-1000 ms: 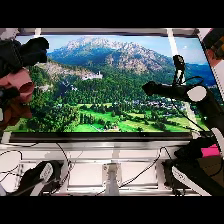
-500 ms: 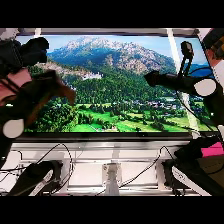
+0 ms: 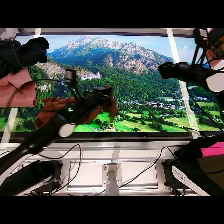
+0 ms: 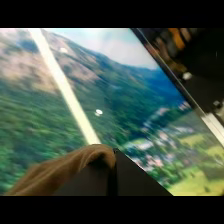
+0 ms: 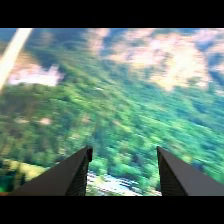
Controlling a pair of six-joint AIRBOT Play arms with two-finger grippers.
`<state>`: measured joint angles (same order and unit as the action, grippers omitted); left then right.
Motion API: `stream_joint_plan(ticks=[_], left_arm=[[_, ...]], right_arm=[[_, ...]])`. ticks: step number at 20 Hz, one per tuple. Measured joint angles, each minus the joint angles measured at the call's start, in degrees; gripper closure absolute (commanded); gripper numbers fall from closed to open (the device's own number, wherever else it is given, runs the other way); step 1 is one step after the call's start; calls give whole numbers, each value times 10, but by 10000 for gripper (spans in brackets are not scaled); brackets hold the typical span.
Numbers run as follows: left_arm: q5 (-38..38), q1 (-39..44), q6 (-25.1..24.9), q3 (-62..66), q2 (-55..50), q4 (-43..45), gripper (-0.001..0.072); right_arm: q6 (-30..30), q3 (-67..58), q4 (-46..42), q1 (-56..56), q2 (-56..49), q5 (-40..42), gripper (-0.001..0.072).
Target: Fold the clothes and pants, and hang the long-sleeved shirts on hangers.
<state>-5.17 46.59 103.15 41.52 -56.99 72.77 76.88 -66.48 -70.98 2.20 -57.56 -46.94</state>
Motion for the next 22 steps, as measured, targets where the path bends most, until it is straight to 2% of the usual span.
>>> stream_joint_plan(ticks=[1,3,8,14,15,16,22], left_arm=[[-18,14,2,0,-21,0,592],[-42,37,7,0,-57,0,-13],[-65,48,14,0,-86,0,-1],[-72,5,14,0,-32,48,0],[-72,-6,14,0,-17,56,0],[-72,-16,14,0,-1,63,0],[-72,-64,14,0,72,78,0]], right_arm=[[0,-1,-7,-12,2,-8,262],[0,-3,-21,-36,4,-33,261],[-40,2,-38,-66,7,-114,261],[-89,98,-24,-72,6,-178,256],[-95,124,-7,-72,6,-184,243],[-102,147,13,-72,6,-188,197],[-126,295,174,-72,6,-187,178]])
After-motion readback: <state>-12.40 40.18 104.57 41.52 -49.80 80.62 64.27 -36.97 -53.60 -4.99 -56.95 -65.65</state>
